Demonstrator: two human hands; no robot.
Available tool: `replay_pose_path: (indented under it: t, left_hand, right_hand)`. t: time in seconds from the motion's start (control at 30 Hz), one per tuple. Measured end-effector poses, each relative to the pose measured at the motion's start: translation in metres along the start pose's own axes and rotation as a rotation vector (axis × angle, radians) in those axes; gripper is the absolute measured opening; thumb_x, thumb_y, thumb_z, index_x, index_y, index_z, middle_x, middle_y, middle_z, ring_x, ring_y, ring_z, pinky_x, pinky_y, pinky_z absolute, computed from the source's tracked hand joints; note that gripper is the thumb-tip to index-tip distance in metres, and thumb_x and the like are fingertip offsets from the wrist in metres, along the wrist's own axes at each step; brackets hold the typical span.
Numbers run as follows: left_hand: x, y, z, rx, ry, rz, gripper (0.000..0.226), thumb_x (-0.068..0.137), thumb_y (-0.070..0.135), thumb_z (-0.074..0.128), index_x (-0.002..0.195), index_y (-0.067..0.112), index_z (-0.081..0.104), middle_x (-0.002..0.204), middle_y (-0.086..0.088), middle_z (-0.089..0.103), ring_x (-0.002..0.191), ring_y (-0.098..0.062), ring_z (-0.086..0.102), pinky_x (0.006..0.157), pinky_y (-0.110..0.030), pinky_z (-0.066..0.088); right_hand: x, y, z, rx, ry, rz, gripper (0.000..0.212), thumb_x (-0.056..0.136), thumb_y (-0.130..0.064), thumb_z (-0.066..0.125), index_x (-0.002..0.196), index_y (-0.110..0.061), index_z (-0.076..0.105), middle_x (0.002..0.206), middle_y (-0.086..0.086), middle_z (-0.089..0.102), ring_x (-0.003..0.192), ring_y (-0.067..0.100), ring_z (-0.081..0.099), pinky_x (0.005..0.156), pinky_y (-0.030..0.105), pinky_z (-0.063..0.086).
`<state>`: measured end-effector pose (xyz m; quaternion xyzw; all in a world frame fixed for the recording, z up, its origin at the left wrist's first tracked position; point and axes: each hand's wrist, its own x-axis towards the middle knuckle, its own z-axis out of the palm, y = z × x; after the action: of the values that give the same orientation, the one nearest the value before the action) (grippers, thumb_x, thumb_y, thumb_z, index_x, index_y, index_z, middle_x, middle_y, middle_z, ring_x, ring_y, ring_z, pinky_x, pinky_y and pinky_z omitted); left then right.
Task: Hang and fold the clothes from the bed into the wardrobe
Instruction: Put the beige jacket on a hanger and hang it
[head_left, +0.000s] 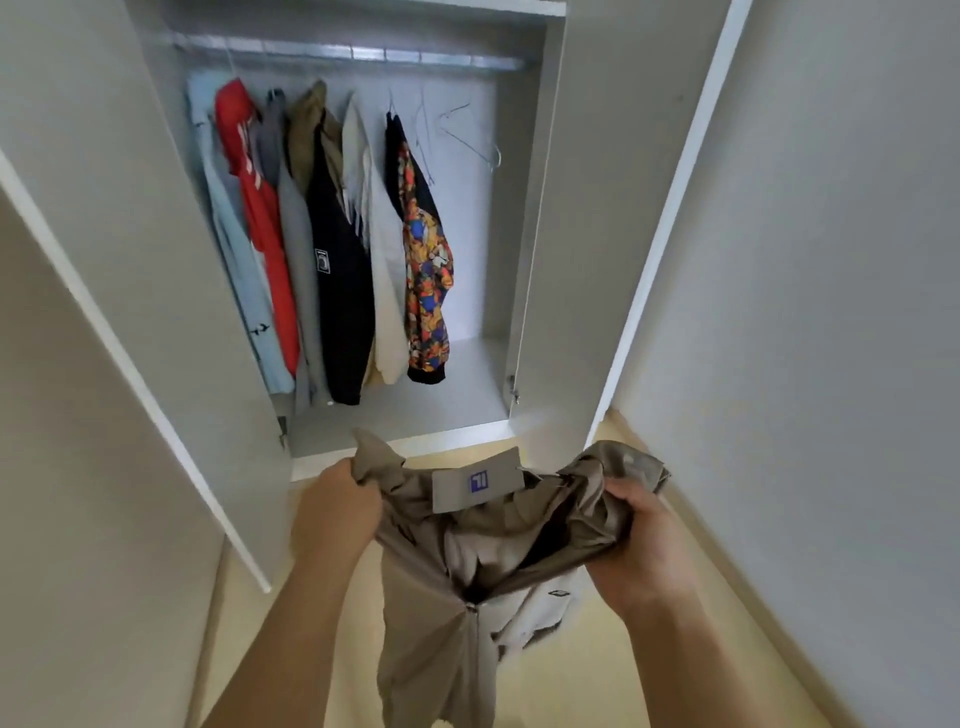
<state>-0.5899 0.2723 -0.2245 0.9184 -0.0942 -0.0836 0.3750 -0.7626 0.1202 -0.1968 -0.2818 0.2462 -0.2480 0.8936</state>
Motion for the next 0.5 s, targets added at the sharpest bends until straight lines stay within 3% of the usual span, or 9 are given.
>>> replay_pose_path:
  t: [0.07, 0.17, 0.27, 0.33, 0.43, 0.5]
  left_hand:
    - [0.020, -0.002, -0.004, -0.209, -0.060, -0.098, 0.013, 0.093, 0.013, 0.045, 0.092, 0.010, 0.057, 0.091, -0.011, 0.059, 0.080, -0.023, 0.051, 0.072, -0.030, 0.040]
    - [0.046, 0.006, -0.008, -0.661, -0.162, -0.284, 0.009, 0.083, 0.009, 0.066, 0.092, 0.009, 0.062, 0.086, -0.009, 0.064, 0.078, -0.021, 0.058, 0.070, -0.029, 0.046]
    - [0.081, 0.019, 0.001, -0.761, -0.219, -0.315, 0.022, 0.072, -0.005, 0.071, 0.090, 0.005, 0.064, 0.081, -0.011, 0.065, 0.075, -0.022, 0.060, 0.061, -0.028, 0.047]
    - [0.108, 0.030, 0.016, -0.629, -0.227, -0.278, 0.033, 0.072, -0.011, 0.069, 0.101, 0.001, 0.060, 0.091, -0.014, 0.063, 0.084, -0.025, 0.058, 0.066, -0.028, 0.048]
    - [0.149, 0.047, 0.041, 0.107, -0.153, -0.099, 0.028, 0.083, -0.005, 0.054, 0.107, 0.009, 0.051, 0.107, -0.014, 0.058, 0.098, -0.024, 0.056, 0.077, -0.027, 0.044]
    - [0.175, 0.062, 0.051, 0.355, -0.051, -0.082, 0.016, 0.091, 0.004, 0.044, 0.102, 0.014, 0.048, 0.111, -0.010, 0.059, 0.100, -0.022, 0.056, 0.082, -0.025, 0.043]
  right_hand:
    - [0.029, 0.004, 0.011, 0.046, -0.018, 0.024, 0.019, 0.066, -0.007, 0.049, 0.060, -0.006, 0.067, 0.066, 0.010, 0.066, 0.060, 0.022, 0.066, 0.061, 0.031, 0.055]
    - [0.076, 0.004, 0.026, 0.029, -0.025, 0.071, 0.013, 0.070, -0.006, 0.047, 0.071, -0.005, 0.060, 0.066, 0.010, 0.063, 0.060, 0.022, 0.064, 0.065, 0.036, 0.050]
    - [0.130, -0.002, 0.039, -0.017, -0.019, 0.128, 0.016, 0.082, -0.005, 0.042, 0.077, -0.004, 0.057, 0.065, 0.010, 0.063, 0.059, 0.023, 0.061, 0.069, 0.037, 0.049]
    - [0.167, -0.010, 0.045, -0.044, -0.016, 0.155, 0.015, 0.084, -0.005, 0.043, 0.079, -0.003, 0.057, 0.067, 0.011, 0.062, 0.061, 0.024, 0.060, 0.071, 0.038, 0.050]
    - [0.222, -0.030, 0.055, -0.086, -0.028, 0.207, 0.010, 0.085, -0.004, 0.046, 0.084, -0.002, 0.056, 0.075, 0.014, 0.059, 0.069, 0.029, 0.057, 0.076, 0.042, 0.049]
    - [0.259, -0.044, 0.063, -0.101, -0.030, 0.231, 0.009, 0.085, -0.004, 0.047, 0.084, -0.002, 0.056, 0.073, 0.013, 0.061, 0.068, 0.028, 0.057, 0.072, 0.041, 0.050]
